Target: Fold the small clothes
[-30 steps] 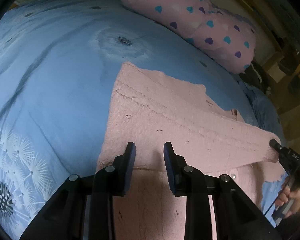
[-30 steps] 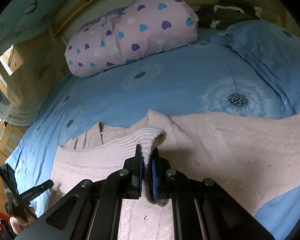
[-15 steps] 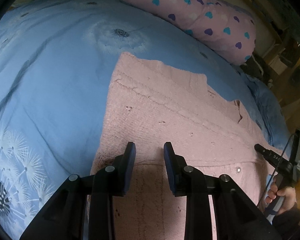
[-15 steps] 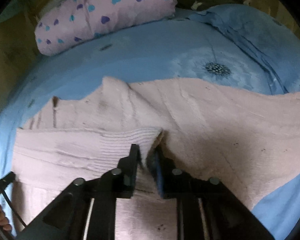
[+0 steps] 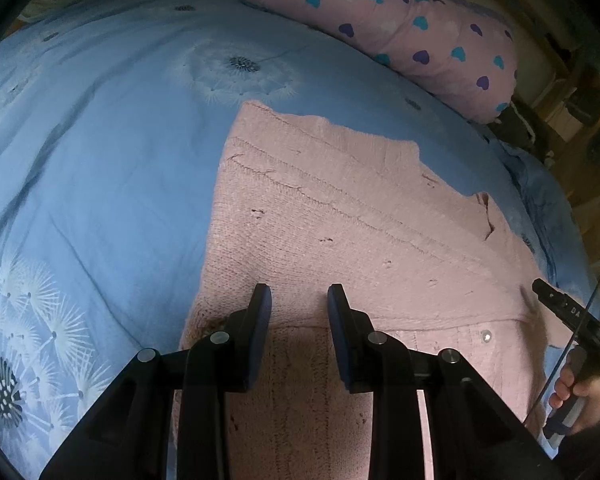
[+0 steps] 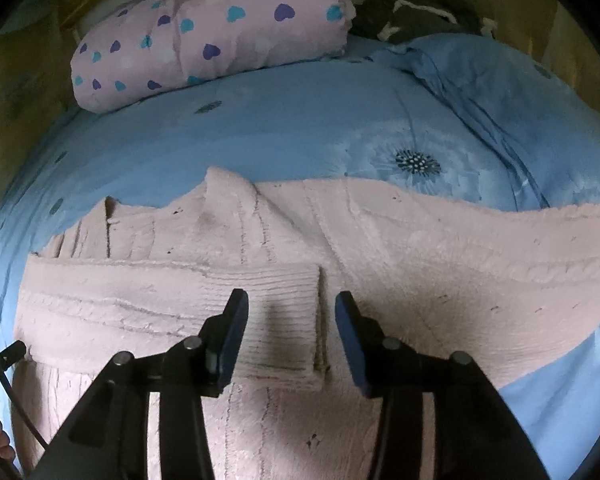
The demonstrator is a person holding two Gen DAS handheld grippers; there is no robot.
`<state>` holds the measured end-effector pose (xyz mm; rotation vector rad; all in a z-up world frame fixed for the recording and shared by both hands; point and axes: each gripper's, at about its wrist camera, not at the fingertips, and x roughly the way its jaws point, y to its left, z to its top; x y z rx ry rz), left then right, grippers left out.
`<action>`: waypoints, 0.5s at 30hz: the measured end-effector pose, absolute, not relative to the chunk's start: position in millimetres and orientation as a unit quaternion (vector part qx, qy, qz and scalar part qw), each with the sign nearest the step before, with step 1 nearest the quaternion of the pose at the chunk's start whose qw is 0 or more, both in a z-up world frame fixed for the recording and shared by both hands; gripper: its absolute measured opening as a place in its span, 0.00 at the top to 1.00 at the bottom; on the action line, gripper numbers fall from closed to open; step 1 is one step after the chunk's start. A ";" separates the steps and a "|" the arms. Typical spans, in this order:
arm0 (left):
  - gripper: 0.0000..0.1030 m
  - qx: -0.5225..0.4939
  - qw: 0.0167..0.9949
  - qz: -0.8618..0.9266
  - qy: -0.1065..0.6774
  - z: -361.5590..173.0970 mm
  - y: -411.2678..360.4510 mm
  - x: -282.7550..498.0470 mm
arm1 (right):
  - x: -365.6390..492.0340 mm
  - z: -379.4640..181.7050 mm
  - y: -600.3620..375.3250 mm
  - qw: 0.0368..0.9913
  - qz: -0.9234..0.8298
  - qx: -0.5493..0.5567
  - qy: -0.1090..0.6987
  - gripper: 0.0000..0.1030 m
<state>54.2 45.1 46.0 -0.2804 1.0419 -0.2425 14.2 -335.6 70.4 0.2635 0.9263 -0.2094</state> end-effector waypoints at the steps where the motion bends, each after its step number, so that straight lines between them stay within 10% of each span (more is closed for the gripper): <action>1: 0.92 -0.132 0.851 -0.115 0.495 46.2 45.7 53.9 | 13.8 70.6 -335.2 0.881 -0.100 0.125 0.445 0.53; 15: 0.92 -0.115 0.857 -0.124 0.487 56.8 15.6 48.0 | -2.9 72.6 -353.0 0.879 -0.119 0.120 0.445 0.53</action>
